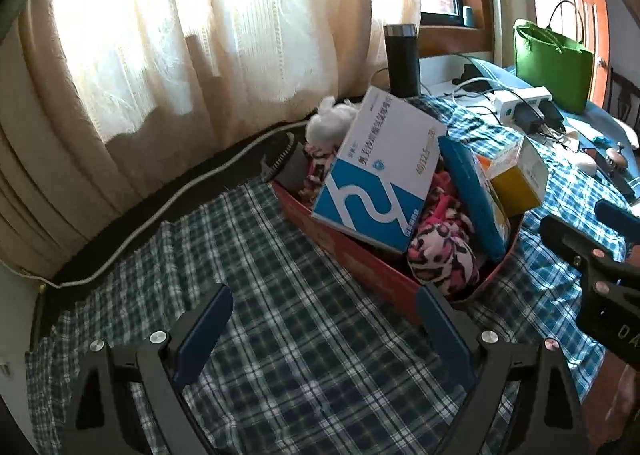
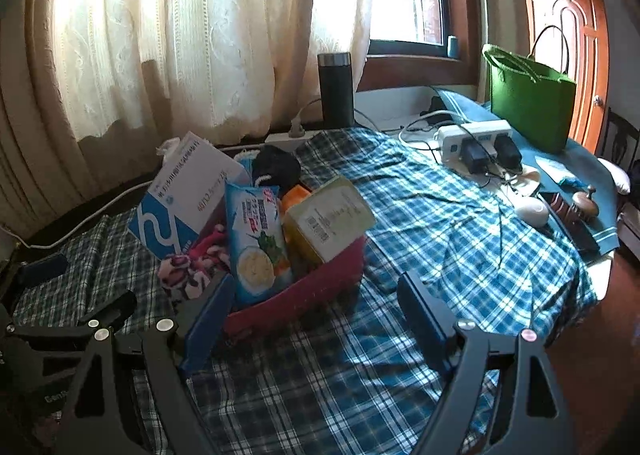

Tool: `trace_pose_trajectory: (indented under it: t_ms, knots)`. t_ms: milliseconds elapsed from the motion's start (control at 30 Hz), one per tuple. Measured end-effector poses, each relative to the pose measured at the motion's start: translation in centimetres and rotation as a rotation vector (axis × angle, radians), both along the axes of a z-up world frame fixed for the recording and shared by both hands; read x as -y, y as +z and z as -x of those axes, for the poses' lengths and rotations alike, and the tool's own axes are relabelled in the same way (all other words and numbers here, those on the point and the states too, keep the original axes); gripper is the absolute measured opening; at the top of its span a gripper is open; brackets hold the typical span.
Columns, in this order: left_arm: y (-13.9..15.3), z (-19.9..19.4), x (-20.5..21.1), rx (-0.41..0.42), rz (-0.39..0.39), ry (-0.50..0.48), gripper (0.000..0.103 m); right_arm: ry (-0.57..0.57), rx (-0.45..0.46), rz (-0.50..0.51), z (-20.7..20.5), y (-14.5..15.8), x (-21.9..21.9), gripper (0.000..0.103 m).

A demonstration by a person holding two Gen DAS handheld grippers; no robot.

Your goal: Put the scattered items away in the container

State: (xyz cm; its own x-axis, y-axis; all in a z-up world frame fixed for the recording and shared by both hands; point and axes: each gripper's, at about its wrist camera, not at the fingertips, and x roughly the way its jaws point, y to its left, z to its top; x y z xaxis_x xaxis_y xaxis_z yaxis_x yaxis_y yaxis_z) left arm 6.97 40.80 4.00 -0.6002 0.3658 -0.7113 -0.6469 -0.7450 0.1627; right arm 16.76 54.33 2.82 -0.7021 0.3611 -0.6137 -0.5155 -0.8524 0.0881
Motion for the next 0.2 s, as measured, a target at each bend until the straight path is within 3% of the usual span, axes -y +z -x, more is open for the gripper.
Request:
trace_pose_trajectory:
  t_ms: [200]
  knots:
    - [-0.03,0.07,0.39,0.027,-0.035,-0.013,0.095,0.016,0.015,0.025,0.20,-0.97,0.10,0.086]
